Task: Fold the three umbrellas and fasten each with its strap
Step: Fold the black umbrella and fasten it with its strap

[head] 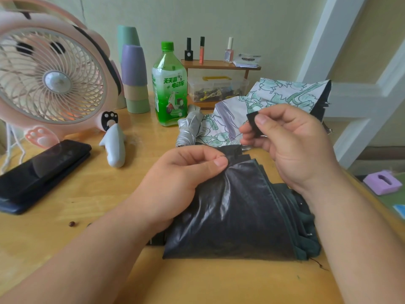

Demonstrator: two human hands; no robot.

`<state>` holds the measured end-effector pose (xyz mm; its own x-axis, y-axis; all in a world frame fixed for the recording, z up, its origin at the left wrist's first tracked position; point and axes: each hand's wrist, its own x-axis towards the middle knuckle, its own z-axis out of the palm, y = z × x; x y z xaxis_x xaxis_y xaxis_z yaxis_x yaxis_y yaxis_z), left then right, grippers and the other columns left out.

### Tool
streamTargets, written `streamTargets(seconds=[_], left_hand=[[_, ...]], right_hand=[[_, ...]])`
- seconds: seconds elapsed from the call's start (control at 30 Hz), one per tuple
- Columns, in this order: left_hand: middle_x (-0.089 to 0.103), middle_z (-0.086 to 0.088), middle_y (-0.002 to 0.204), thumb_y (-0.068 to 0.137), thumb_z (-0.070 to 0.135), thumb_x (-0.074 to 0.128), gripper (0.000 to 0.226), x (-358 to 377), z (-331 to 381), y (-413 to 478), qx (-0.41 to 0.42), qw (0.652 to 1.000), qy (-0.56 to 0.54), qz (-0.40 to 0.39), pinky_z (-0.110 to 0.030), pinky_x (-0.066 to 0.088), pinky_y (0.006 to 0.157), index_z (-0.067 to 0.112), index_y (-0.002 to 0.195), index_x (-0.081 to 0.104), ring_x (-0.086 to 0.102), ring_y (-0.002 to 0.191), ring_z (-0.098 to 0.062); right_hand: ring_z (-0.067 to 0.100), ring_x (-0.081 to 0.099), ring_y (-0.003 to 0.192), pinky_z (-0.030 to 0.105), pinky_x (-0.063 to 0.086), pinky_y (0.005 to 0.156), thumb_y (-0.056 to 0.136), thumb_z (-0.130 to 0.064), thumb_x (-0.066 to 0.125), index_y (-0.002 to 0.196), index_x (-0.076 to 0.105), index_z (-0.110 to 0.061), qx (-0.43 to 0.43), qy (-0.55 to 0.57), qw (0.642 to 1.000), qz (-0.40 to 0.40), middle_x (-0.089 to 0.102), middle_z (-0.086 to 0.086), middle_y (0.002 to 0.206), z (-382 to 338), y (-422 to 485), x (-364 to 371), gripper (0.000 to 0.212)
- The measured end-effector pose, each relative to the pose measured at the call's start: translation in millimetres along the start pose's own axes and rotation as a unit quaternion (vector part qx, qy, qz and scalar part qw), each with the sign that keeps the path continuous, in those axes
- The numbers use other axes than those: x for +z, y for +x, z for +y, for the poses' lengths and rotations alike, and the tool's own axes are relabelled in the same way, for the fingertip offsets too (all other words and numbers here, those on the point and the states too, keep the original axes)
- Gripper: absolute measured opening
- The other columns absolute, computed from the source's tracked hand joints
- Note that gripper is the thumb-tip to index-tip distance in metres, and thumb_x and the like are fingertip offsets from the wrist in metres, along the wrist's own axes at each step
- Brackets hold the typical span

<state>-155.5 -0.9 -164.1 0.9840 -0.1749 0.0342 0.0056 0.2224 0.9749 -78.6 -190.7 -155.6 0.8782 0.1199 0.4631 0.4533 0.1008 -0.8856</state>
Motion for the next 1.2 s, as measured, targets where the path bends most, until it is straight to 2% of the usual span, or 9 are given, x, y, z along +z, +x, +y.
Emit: streamTargets(seconds=[0.07,0.2,0.3,0.47,0.63,0.8,0.97,1.1,1.2], left_hand=[[0.07,-0.013,0.076,0.08,0.013,0.076,0.004,-1.4,1.5,-0.8,-0.016,1.0,-0.017,-0.021,-0.024,0.054,0.06,0.009,0.081,0.075,0.065,0.064,-0.02],[0.073,-0.016,0.08,0.08,0.009,0.064,0.017,-1.8,4.4,-2.7,-0.023,0.997,-0.06,-0.033,-0.025,0.058,0.063,0.001,0.086,0.077,0.07,0.066,-0.02],[0.074,-0.015,0.08,0.078,0.009,0.066,0.015,-0.9,4.1,-3.0,-0.016,0.998,-0.052,-0.033,-0.025,0.059,0.066,0.004,0.085,0.078,0.07,0.068,-0.02],[0.073,-0.017,0.082,0.079,0.003,0.077,0.014,-2.5,2.3,-1.0,-0.009,0.998,-0.061,-0.022,-0.031,0.059,0.071,0.01,0.091,0.077,0.07,0.069,-0.022],[0.074,-0.016,0.08,0.076,0.005,0.071,0.013,-2.5,3.1,-3.2,-0.003,0.998,-0.052,-0.023,-0.028,0.059,0.068,0.009,0.087,0.077,0.07,0.067,-0.02],[0.076,-0.016,0.081,0.075,0.006,0.07,0.014,-1.6,4.8,-6.1,-0.012,0.999,-0.022,-0.034,-0.024,0.059,0.068,0.007,0.085,0.08,0.071,0.069,-0.019],[0.076,-0.011,0.085,0.073,0.005,0.078,0.017,-5.5,3.3,-7.0,0.005,0.996,0.031,-0.083,-0.025,0.058,0.077,0.011,0.089,0.082,0.07,0.076,-0.017],[0.071,-0.011,0.088,0.062,0.014,0.091,0.031,-6.9,2.1,-7.6,0.044,0.986,0.127,-0.096,-0.048,0.053,0.09,0.021,0.092,0.081,0.064,0.084,-0.028],[0.07,-0.001,0.083,0.065,0.013,0.088,0.029,-6.4,0.9,-6.2,0.061,0.979,0.172,-0.09,-0.035,0.053,0.085,0.021,0.092,0.079,0.065,0.081,-0.02]], right_hand=[[0.025,0.072,0.074,0.041,0.06,0.076,0.09,-0.016,0.061,0.093,0.065,-0.012,0.006,-0.006,1.0,-0.001,0.077,0.01,0.082,0.8,0.5,0.5,0.006],[0.023,0.072,0.072,0.038,0.061,0.073,0.096,-0.011,0.06,0.093,0.062,-0.011,0.011,-0.012,1.0,-0.001,0.077,0.008,0.079,1.9,0.4,1.4,0.005],[0.021,0.072,0.07,0.035,0.061,0.071,0.102,-0.001,0.055,0.092,0.062,-0.01,0.008,-0.036,0.999,-0.004,0.077,0.007,0.077,1.5,-0.8,1.7,0.015],[0.021,0.071,0.068,0.033,0.062,0.07,0.102,0.0,0.055,0.093,0.061,-0.01,-0.004,-0.044,0.999,0.003,0.076,0.006,0.075,-2.4,-2.1,2.6,0.015],[0.02,0.07,0.066,0.033,0.061,0.068,0.103,0.001,0.053,0.097,0.06,-0.011,-0.02,-0.035,0.999,0.02,0.076,0.004,0.074,-3.3,-1.6,2.2,0.016],[0.022,0.073,0.073,0.033,0.061,0.072,0.1,0.005,0.057,0.106,0.06,-0.015,-0.023,-0.032,0.999,-0.001,0.078,0.006,0.081,-3.1,-2.3,0.2,0.021],[0.028,0.077,0.085,0.033,0.062,0.076,0.094,0.01,0.062,0.096,0.066,-0.007,-0.028,-0.002,0.999,-0.031,0.08,0.011,0.089,-1.5,-4.8,3.5,0.017],[0.027,0.077,0.087,0.033,0.062,0.077,0.095,0.01,0.062,0.094,0.066,-0.007,-0.028,0.009,1.0,-0.011,0.079,0.011,0.089,-0.4,-3.3,3.2,0.017],[0.027,0.077,0.089,0.034,0.062,0.08,0.096,0.009,0.06,0.094,0.065,-0.007,-0.021,0.03,0.999,0.009,0.079,0.01,0.088,0.9,-0.9,1.9,0.017]])
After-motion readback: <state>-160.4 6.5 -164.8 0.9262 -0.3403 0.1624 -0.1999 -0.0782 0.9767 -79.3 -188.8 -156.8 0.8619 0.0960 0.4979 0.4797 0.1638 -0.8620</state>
